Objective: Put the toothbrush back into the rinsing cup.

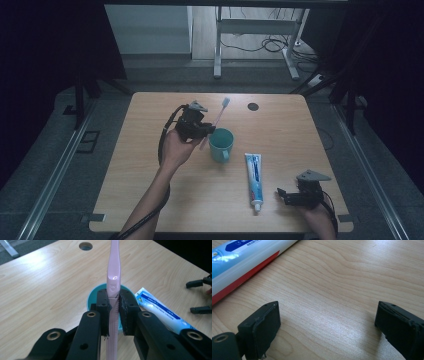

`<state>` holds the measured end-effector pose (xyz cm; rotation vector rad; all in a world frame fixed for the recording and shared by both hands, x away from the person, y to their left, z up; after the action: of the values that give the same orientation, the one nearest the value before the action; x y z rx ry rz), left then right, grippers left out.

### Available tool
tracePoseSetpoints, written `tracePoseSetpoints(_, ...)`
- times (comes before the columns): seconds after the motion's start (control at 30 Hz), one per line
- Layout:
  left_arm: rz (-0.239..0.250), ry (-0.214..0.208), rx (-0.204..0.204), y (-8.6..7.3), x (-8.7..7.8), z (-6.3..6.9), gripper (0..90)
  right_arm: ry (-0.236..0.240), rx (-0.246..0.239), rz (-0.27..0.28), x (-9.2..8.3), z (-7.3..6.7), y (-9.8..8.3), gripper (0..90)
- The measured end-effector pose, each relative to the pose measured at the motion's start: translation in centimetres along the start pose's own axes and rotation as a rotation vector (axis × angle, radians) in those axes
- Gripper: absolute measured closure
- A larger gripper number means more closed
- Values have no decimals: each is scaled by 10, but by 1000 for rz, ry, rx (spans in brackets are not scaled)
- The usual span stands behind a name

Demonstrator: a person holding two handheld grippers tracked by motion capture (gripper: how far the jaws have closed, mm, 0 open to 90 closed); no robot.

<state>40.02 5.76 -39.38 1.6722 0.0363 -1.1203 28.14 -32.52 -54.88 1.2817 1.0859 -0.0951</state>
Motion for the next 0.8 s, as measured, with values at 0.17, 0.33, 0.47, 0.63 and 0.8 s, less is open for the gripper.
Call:
tracePoseSetpoints(0.17, 33, -6, -9, 4, 4, 2, 794, 0, 0, 0, 0, 0, 0, 57)
tracePoseSetpoints(0.33, 56, -5, -9, 8, 8, 5, 794, 1, -1, 0, 0, 0, 0, 56)
tracePoseSetpoints(0.47, 72, -2, -2, 13, 13, 9, 794, 2, -2, -1, 0, 0, 0, 56)
tracePoseSetpoints(0.63, 86, 5, 5, 16, 19, 13, 794, 1, -2, -1, 0, 0, 0, 56)
tracePoseSetpoints(0.8, 99, 13, 3, 17, 25, 14, 794, 3, -4, -1, 0, 0, 0, 56)
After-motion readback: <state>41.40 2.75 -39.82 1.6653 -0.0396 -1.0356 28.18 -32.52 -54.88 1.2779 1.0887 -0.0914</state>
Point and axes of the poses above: each handheld gripper's, and its own axes: x roughly forward along the jaws, y roughly out of its top, z roughly to its right, the point moved 1 cm from there along x, roughly forward along the jaws, and after that the axes turned 9 degrees about y, right-handed, at the moved point
